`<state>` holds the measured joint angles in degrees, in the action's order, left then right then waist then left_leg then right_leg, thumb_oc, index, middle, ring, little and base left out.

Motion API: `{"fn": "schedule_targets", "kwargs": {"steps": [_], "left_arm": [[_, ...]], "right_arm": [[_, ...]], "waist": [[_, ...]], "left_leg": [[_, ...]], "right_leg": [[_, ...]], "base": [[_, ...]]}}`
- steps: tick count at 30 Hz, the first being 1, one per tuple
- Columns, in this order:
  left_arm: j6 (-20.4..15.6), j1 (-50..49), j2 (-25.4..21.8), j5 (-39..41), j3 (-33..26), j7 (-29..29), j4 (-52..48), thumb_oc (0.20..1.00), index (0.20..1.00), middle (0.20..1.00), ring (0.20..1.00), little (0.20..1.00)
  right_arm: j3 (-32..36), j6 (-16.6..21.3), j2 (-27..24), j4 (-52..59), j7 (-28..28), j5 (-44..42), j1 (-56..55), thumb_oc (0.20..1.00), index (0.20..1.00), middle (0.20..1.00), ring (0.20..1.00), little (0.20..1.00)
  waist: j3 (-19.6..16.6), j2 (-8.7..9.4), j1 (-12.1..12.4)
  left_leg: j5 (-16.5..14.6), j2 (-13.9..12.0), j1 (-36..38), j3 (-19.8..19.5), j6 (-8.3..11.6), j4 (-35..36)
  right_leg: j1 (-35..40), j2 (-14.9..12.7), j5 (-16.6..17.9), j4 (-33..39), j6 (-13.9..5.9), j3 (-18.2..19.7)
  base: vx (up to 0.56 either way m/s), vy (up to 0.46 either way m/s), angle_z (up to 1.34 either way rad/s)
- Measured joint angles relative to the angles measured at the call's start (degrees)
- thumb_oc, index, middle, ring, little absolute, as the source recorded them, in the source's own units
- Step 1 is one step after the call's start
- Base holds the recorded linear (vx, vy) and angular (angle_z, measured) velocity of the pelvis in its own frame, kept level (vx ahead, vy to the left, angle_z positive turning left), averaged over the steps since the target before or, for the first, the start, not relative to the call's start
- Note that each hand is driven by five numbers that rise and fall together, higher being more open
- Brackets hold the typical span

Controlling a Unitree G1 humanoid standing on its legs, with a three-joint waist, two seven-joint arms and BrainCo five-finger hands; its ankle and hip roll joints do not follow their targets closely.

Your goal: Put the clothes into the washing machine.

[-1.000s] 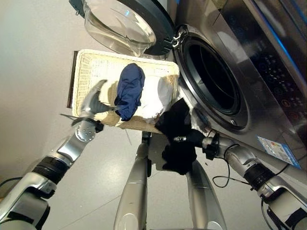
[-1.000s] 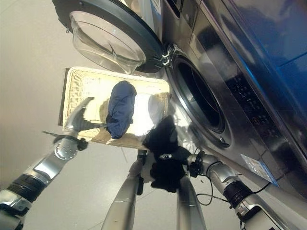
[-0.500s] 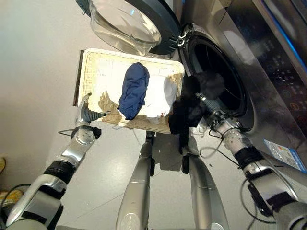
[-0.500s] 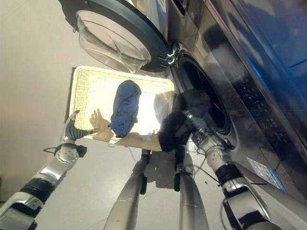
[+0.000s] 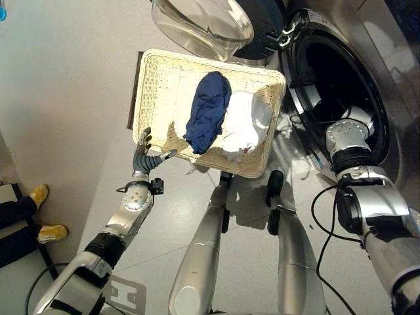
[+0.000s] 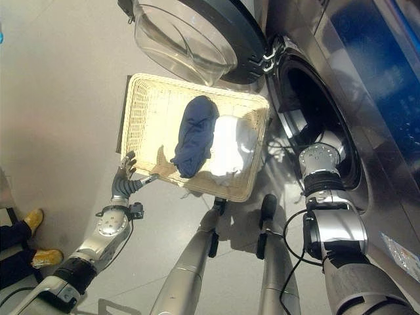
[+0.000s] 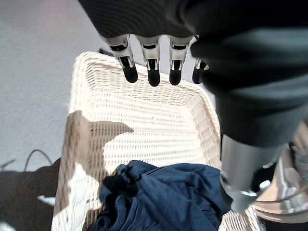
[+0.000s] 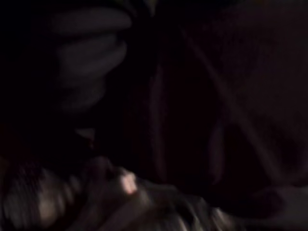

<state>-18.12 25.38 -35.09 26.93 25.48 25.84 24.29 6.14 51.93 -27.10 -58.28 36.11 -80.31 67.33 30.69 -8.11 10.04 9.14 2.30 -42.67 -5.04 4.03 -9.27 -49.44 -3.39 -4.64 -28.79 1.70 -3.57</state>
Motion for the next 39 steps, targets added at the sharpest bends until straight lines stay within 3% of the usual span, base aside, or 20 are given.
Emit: {"fn": "schedule_targets", "kwargs": {"steps": [4,6,10,11,13,14,18,20,25,29,33,36,37,38,39], "left_arm": [[-0.05,2.21,-2.27,0.91,0.39,-0.06,-1.66,1.000,1.000,1.000,1.000,1.000],[0.07,5.45,-3.14,0.83,0.85,0.02,-1.91,1.000,1.000,1.000,1.000,1.000],[0.09,10.90,-3.30,0.82,1.25,0.36,-1.14,1.000,1.000,1.000,1.000,1.000],[0.48,13.07,-3.26,0.79,2.58,0.39,-0.12,1.000,1.000,1.000,1.000,1.000],[1.11,14.56,-2.91,0.78,3.20,0.40,0.20,1.000,1.000,1.000,1.000,1.000],[2.33,16.91,-1.17,0.83,4.46,0.91,4.82,1.000,1.000,1.000,1.000,1.000],[6.49,25.34,3.82,0.87,7.17,1.19,14.37,1.000,1.000,1.000,1.000,1.000],[7.62,29.52,5.60,1.59,7.30,1.18,18.57,1.000,1.000,1.000,1.000,1.000],[10.59,35.90,7.26,5.20,7.01,-1.98,26.72,1.000,1.000,1.000,1.000,1.000],[14.41,39.80,7.36,5.86,7.02,-4.26,33.60,1.000,1.000,1.000,1.000,1.000],[18.38,43.26,6.95,3.06,7.11,-2.67,37.92,1.000,1.000,1.000,1.000,1.000],[25.07,46.65,6.11,-3.26,7.64,2.37,42.49,1.000,1.000,1.000,1.000,1.000],[25.07,46.65,6.11,-3.26,7.64,2.37,42.49,1.000,1.000,1.000,1.000,1.000],[29.29,48.84,4.26,-8.11,9.79,5.62,43.71,1.000,1.000,1.000,1.000,1.000],[31.19,49.70,3.56,-9.92,10.50,6.30,44.40,1.000,1.000,1.000,1.000,1.000]], "right_arm": [[0.11,0.98,-1.10,-0.16,5.90,0.12,0.05,1.000,1.000,1.000,1.000,1.000],[-0.19,0.99,-1.59,-0.14,6.25,-2.11,0.50,1.000,1.000,1.000,1.000,1.000],[-0.27,-0.78,-1.41,0.34,-1.92,-13.72,1.06,1.000,1.000,1.000,1.000,1.000],[-0.92,-3.84,-1.12,0.34,-10.06,-21.44,1.82,1.000,1.000,1.000,1.000,1.000],[-2.46,-5.39,-0.79,0.49,-14.10,-23.97,2.30,1.000,1.000,1.000,1.000,1.000],[-4.25,-8.04,1.00,2.05,-19.25,-24.43,1.95,1.000,1.000,1.000,1.000,1.000],[-9.03,-13.60,4.94,4.87,-23.95,-21.80,3.41,1.000,1.000,1.000,1.000,1.000],[-10.41,-15.98,6.47,5.85,-25.34,-20.29,3.29,1.000,1.000,1.000,1.000,1.000],[-13.41,-19.42,8.55,7.38,-28.90,-17.53,2.75,1.000,1.000,1.000,1.000,1.000],[-14.88,-20.95,9.64,8.74,-30.59,-14.89,2.28,1.000,1.000,1.000,1.000,1.000],[-16.35,-21.13,9.54,9.97,-32.38,-13.66,2.14,1.000,1.000,1.000,1.000,1.000],[-18.43,-22.83,9.69,13.03,-34.43,-13.62,0.61,1.000,1.000,1.000,1.000,1.000],[-18.43,-22.83,9.69,13.03,-34.43,-13.62,0.61,1.000,1.000,1.000,1.000,1.000],[-19.83,-23.47,9.85,17.92,-35.28,-13.62,-1.29,1.000,1.000,1.000,1.000,1.000],[-20.07,-23.88,10.05,19.94,-35.61,-13.58,-2.31,1.000,1.000,1.000,1.000,1.000]], "waist": [[-0.01,-0.01,0.41],[0.01,0.01,0.34],[0.08,0.14,-0.20],[0.10,0.17,-1.15],[0.16,0.26,-1.78],[0.17,0.42,-3.60],[0.13,1.35,-8.89],[0.11,3.22,-10.42],[-0.01,4.83,-12.90],[-0.21,6.47,-13.99],[-0.38,6.93,-14.67],[-1.02,8.20,-15.50],[-1.02,8.20,-15.50],[-1.45,9.92,-15.88],[-1.43,10.47,-16.16]], "left_leg": [[-1.36,0.18,-1.81,0.08,-0.37,-3.29],[-2.03,0.26,-2.88,0.21,-0.64,-4.89],[-2.52,0.44,-3.14,0.40,-1.00,-5.77],[-2.76,0.62,-3.14,0.69,-1.38,-6.10],[-3.02,0.64,-3.14,1.34,-1.77,-6.41],[-3.26,0.84,-3.16,2.19,-2.34,-6.63],[-3.90,0.52,-6.50,5.09,-4.16,-8.22],[-4.22,0.46,-7.31,6.73,-4.74,-8.59],[-4.73,0.58,-8.20,8.47,-5.57,-8.65],[-5.16,0.64,-8.88,9.72,-5.82,-8.50],[-5.23,0.62,-9.56,9.79,-5.89,-8.34],[-5.39,0.46,-10.58,10.05,-5.80,-8.33],[-5.39,0.46,-10.58,10.05,-5.80,-8.33],[-5.35,0.05,-11.76,10.80,-5.82,-8.42],[-5.38,-0.01,-11.98,10.82,-5.76,-8.42]], "right_leg": [[-0.48,0.09,0.00,-0.53,-0.11,-0.08],[-0.94,0.12,0.09,-0.82,-0.28,0.07],[-0.71,0.14,0.42,-0.47,-0.79,0.58],[-0.45,0.09,0.79,-0.01,-1.30,1.01],[-0.43,0.13,1.16,0.42,-1.73,1.58],[-0.30,0.12,1.71,1.10,-2.41,2.58],[-2.57,0.21,4.04,3.13,-4.08,5.01],[-3.74,0.22,4.60,3.43,-4.62,6.51],[-4.58,0.29,5.55,4.95,-5.38,8.16],[-5.50,0.55,5.88,5.64,-5.72,9.38],[-5.84,0.63,6.42,6.71,-5.92,9.58],[-6.83,0.80,6.64,7.02,-5.96,9.83],[-6.83,0.80,6.64,7.02,-5.96,9.83],[-8.17,1.22,7.01,7.22,-5.84,10.27],[-8.45,1.32,7.02,7.23,-5.82,10.36]], "base": [[0.04,-0.034,0.00],[0.03,-0.022,-0.02],[0.01,-0.001,-0.02],[-0.01,0.029,-0.11],[-0.02,0.042,-0.17],[-0.03,0.049,-0.22],[-0.04,0.066,-0.30],[-0.04,0.085,-0.25],[-0.03,0.075,-0.18],[-0.03,0.069,-0.11],[-0.02,0.030,-0.05],[-0.01,0.007,-0.03],[-0.01,0.012,-0.14],[-0.01,0.007,-0.11],[-0.01,0.014,-0.12]]}}
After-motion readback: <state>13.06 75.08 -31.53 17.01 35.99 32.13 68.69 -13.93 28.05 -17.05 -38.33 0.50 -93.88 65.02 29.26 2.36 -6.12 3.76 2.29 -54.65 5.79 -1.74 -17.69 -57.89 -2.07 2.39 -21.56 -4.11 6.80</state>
